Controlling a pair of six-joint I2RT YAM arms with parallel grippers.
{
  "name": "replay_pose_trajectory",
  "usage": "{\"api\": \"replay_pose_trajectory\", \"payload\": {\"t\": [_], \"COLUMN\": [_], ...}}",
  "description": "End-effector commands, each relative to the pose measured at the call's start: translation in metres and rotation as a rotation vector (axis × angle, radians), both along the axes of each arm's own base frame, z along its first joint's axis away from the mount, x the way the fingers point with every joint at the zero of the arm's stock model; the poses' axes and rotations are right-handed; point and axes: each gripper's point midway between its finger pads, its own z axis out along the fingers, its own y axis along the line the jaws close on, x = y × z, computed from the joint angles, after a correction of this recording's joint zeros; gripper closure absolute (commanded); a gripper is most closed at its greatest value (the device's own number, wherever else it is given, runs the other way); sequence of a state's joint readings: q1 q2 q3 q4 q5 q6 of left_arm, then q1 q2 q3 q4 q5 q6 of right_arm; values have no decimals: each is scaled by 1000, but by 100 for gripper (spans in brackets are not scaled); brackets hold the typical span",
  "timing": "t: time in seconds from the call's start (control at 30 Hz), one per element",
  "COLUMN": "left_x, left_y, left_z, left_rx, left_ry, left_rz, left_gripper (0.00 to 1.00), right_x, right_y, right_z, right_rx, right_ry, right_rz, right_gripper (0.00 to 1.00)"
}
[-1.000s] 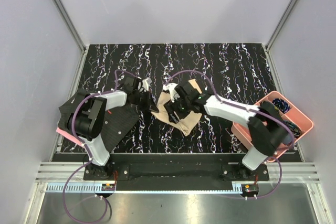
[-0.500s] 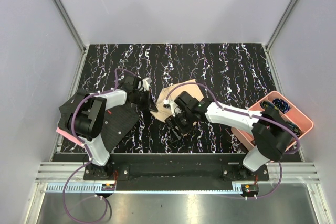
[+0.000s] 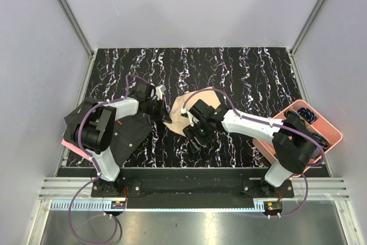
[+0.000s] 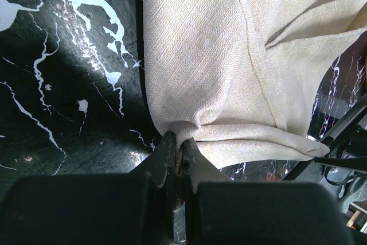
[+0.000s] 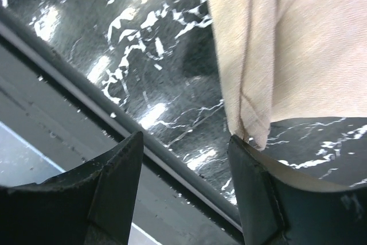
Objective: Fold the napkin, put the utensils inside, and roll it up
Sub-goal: Roll the napkin with the utensil
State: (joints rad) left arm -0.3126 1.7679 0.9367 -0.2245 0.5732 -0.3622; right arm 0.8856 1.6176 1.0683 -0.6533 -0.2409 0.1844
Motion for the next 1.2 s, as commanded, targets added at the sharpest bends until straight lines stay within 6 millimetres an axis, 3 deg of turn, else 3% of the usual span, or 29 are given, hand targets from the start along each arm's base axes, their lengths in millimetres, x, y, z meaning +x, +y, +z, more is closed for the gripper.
{"api": "replay_pose_trajectory", "payload": {"t": [0.0, 0.1, 0.23, 0.6, 0.83, 0.93, 1.1, 1.17], "left_x": [13, 13, 12, 12, 12, 12, 15, 16], "left_y": [1, 1, 1, 3, 2, 1, 2, 3], "left_z": [16, 15, 15, 14, 12, 10, 10, 9], "left_rx": [9, 11, 12, 25, 20, 19, 28, 37], "left_ry": [-74, -73, -72, -72, -64, -51, -45, -40], "left_rz": [-4, -4, -5, -8, -17, -15, -13, -12], "left_gripper": [100, 100, 100, 100, 100, 100, 100, 100], "right_x": [20, 26, 35, 54, 46, 47, 60, 59], "right_y": [-1, -6, -12, -28, -31, -31, -15, -5], "right_z": [2, -6, -13, -30, -48, -34, 38, 55], "right_rx": [-39, -61, -90, -113, -142, -135, -6, 37], "right_ry": [-67, -64, -70, -26, 49, 32, -71, -80], "right_rz": [-15, -32, -60, -133, -135, -138, -127, -100], "right_gripper": [31, 36, 61, 69, 69, 65, 48, 42]}}
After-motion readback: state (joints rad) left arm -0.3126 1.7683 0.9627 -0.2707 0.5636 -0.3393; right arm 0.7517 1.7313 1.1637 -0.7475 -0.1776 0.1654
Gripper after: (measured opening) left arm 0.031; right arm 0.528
